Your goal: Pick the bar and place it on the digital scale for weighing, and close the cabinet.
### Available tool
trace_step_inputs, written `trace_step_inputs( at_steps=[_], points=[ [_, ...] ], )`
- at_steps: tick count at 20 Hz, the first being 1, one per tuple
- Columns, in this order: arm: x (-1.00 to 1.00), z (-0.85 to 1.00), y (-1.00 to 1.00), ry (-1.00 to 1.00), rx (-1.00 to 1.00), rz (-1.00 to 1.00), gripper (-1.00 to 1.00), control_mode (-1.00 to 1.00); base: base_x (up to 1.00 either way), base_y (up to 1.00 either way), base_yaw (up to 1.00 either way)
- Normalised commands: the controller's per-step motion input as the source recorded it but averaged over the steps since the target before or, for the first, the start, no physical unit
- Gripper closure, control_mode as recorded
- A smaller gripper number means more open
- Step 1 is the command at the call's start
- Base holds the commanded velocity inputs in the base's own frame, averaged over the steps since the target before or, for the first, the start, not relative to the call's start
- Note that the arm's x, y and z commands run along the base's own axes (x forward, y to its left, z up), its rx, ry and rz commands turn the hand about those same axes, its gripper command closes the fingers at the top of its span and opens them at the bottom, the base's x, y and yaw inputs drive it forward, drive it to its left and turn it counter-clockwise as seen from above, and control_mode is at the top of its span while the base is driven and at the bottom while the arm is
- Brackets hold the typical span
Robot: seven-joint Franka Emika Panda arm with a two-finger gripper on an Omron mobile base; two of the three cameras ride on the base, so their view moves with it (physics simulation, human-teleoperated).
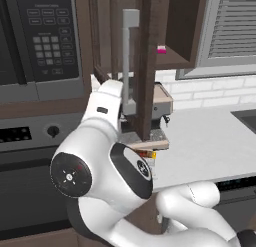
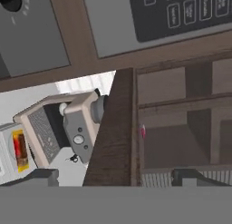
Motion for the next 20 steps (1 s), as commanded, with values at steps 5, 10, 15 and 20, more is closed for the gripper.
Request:
trace_step_inputs(
  at_steps=[5, 10, 15, 20],
  points=[
    [0.01, -0.01, -0.56, 0.15, 0.00, -0.04, -1.00, -1.00, 0.00, 0.00, 0.00],
    [0.03, 0.00, -0.82, 0.08, 0.00, -0.03, -1.00, -1.00, 0.00, 0.00, 0.00],
    [0.25, 0.00, -0.62, 0.00, 0.00, -0.05, -1.00, -1.00, 0.00, 0.00, 0.00],
    [0.61, 0.00, -0.58, 0.00, 0.00, -0.02, -1.00, -1.00, 0.00, 0.00, 0.00]
  ],
)
